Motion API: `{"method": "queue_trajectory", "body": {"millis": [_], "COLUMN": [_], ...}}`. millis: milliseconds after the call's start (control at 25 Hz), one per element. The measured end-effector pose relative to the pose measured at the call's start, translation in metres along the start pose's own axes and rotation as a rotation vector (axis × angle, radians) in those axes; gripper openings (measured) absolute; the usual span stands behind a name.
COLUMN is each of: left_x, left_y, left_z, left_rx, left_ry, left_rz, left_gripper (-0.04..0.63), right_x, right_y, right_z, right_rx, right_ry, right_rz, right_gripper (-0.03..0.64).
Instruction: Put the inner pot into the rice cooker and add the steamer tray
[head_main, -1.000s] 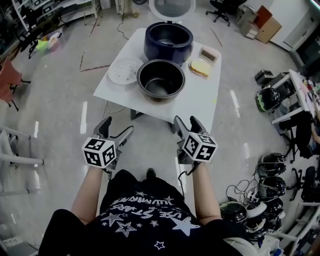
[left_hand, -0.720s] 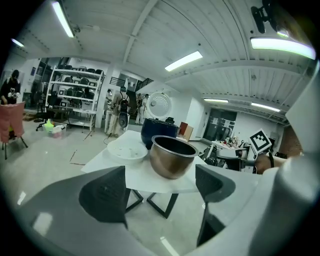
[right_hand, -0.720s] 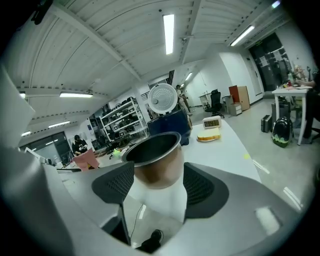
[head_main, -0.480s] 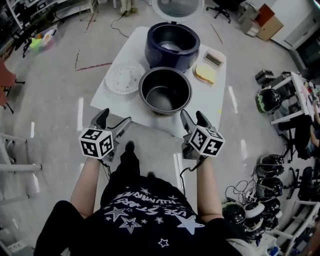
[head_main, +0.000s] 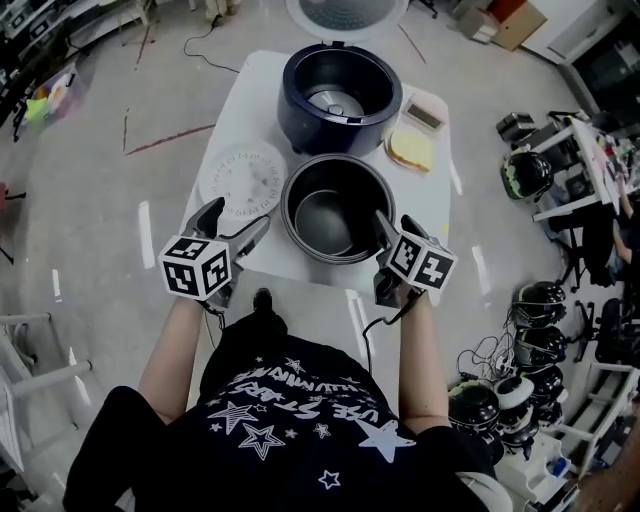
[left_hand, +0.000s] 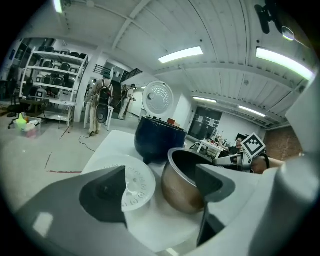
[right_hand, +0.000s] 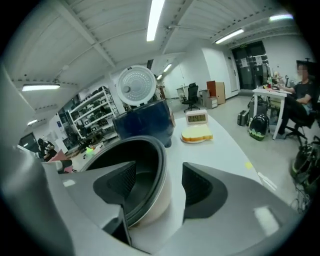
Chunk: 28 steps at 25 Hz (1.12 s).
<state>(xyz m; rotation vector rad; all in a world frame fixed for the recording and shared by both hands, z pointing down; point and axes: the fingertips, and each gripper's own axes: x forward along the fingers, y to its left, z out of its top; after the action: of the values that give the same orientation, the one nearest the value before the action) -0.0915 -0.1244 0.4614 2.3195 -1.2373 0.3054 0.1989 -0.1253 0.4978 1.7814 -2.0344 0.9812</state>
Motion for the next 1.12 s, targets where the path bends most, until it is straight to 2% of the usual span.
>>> {"method": "queue_trajectory", "body": {"millis": [200,400,520,640,920,1120], "left_x": [0.022,0.037,0.042,0.046,0.058,0.074], "left_y": [-0.006,-0.011,-0.014,-0.018,-0.024,-0.028], "left_z": [0.002,-0.002,0.001,0.005,0.005,-0.008], "left_rx": [0.0,-0.004,-0.017,-0.019,-0.002,0.034], "left_ry": [0.027,0.084,0.105,0.11,0.162,0.273], "left_rz": [-0.095,-0.165,-0.189,-0.212,-0.224,-0.188], "left_gripper": [0.426,0.426,0.426,0.426,0.425,0.425], "right_x": [0.018,0.026,0.026,0.024,0.02,0.015], "right_y": [-0.012,-0.014,-0.015,-0.016,-0.018,-0.018], "right_z": [-0.018,-0.027,-0.026,-0.025,-0.023,-0.024], "right_rx": [0.02,0.036,0.024,-0.004,-0.042,-0.013], "right_ry": [0.121,0.18,0.185,0.189,0.176,0.142], "right_rz": [-0.069,-0.117,-0.155,-0.181,-0.234,-0.244], "right_gripper": [0.291,0.209,0.131,0.118,0.094,0.092]}}
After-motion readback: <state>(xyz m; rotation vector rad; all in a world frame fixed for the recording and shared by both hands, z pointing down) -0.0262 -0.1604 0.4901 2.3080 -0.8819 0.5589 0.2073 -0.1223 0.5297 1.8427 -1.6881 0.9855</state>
